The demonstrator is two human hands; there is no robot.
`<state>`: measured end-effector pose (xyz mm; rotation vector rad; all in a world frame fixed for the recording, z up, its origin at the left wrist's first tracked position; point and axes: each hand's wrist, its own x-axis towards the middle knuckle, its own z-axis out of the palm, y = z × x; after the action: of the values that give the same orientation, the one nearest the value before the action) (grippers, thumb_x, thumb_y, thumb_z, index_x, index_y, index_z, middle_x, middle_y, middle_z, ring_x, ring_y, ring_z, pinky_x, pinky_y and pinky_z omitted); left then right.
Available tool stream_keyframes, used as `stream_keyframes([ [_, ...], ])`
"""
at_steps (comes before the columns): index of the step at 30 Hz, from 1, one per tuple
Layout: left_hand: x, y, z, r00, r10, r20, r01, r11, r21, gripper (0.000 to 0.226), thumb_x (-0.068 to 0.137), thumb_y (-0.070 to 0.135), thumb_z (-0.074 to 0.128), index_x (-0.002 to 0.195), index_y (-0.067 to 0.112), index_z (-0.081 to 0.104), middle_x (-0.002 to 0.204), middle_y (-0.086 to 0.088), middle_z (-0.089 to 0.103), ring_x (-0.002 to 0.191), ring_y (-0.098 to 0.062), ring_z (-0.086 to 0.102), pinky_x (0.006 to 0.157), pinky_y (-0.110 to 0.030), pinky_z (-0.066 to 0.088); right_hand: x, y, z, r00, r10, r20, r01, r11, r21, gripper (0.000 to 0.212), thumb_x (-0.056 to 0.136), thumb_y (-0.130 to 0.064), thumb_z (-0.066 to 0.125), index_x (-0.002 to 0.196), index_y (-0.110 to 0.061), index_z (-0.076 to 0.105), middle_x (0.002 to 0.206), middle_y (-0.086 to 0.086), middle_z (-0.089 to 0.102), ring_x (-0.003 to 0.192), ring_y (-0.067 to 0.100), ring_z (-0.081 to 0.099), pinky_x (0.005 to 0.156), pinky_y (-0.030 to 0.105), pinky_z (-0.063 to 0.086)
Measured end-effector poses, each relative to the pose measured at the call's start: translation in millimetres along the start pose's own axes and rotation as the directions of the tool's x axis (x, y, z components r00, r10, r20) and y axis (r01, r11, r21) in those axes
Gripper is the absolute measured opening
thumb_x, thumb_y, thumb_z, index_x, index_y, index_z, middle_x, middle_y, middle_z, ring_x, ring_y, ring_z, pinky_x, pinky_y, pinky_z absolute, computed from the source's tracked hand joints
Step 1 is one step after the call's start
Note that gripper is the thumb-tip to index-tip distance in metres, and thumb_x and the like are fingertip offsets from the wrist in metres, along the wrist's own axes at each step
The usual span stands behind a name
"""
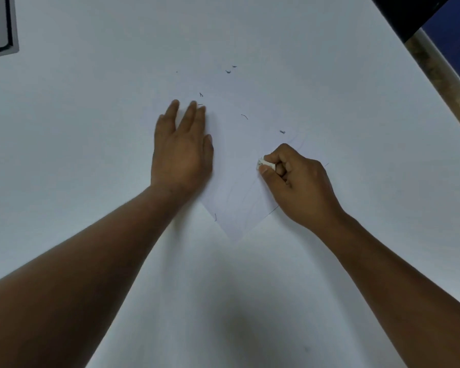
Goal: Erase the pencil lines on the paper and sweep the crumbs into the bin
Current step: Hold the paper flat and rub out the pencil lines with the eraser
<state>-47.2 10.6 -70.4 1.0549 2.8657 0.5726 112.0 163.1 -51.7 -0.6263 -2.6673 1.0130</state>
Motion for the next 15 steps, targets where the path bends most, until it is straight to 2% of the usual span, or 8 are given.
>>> stream_keyframes([
  [3,-5,-4,-2,0.98,-0.171,0.103,0.165,0.984,0.065,0.073,0.109,0.05,0.027,0.163,0.003,0.012,0.172,-0.014,0.009,0.16,-0.032,-0.002,0.129,-0.048,0.001,-4,-5,2,0.999,-0.039,0.024,0.039,0.999,0.01,0.014,0.097,-0.032,0.057,0.091,-0.019,0.056,0.06,-0.005,0.051,0.052,0.01,0.047,0.054,0.027,0.041],
  [6,-11,-2,1,0.978,-0.165,0.125,0.149,0.981,0.126,0.085,0.104,0.064,0.018,0.164,0.007,0.001,0.173,-0.011,-0.007,0.159,-0.026,-0.011,0.129,-0.047,-0.006,-9,-18,9,0.983,-0.142,0.113,0.146,0.989,-0.033,0.016,0.099,-0.033,0.054,0.095,-0.018,0.056,0.057,-0.014,0.042,0.051,0.005,0.044,0.052,0.022,0.036],
  [9,-11,-1,2,0.98,-0.16,0.118,0.14,0.977,0.163,0.087,0.102,0.066,0.017,0.164,0.007,0.001,0.173,-0.011,-0.007,0.159,-0.027,-0.011,0.129,-0.049,-0.004,-9,-25,14,0.966,-0.19,0.177,0.206,0.975,-0.077,0.02,0.1,-0.036,0.051,0.091,-0.019,0.052,0.058,-0.013,0.041,0.053,0.011,0.045,0.052,0.026,0.038],
  [13,-11,0,1,0.979,-0.162,0.124,0.139,0.975,0.172,0.089,0.1,0.068,0.014,0.164,0.007,0.002,0.173,-0.011,-0.005,0.16,-0.027,-0.009,0.129,-0.049,-0.003,-9,-31,19,0.958,-0.221,0.185,0.244,0.963,-0.112,0.018,0.099,-0.032,0.053,0.089,-0.017,0.052,0.06,-0.013,0.042,0.052,0.012,0.043,0.052,0.026,0.032],
  [15,-12,0,1,0.978,-0.167,0.121,0.145,0.973,0.178,0.089,0.1,0.067,0.014,0.164,0.007,0.003,0.173,-0.011,-0.004,0.16,-0.027,-0.008,0.129,-0.049,-0.003,-14,-36,24,0.958,-0.232,0.169,0.257,0.956,-0.139,0.018,0.098,-0.027,0.055,0.085,-0.019,0.046,0.061,-0.013,0.041,0.05,0.012,0.039,0.052,0.024,0.028],
])
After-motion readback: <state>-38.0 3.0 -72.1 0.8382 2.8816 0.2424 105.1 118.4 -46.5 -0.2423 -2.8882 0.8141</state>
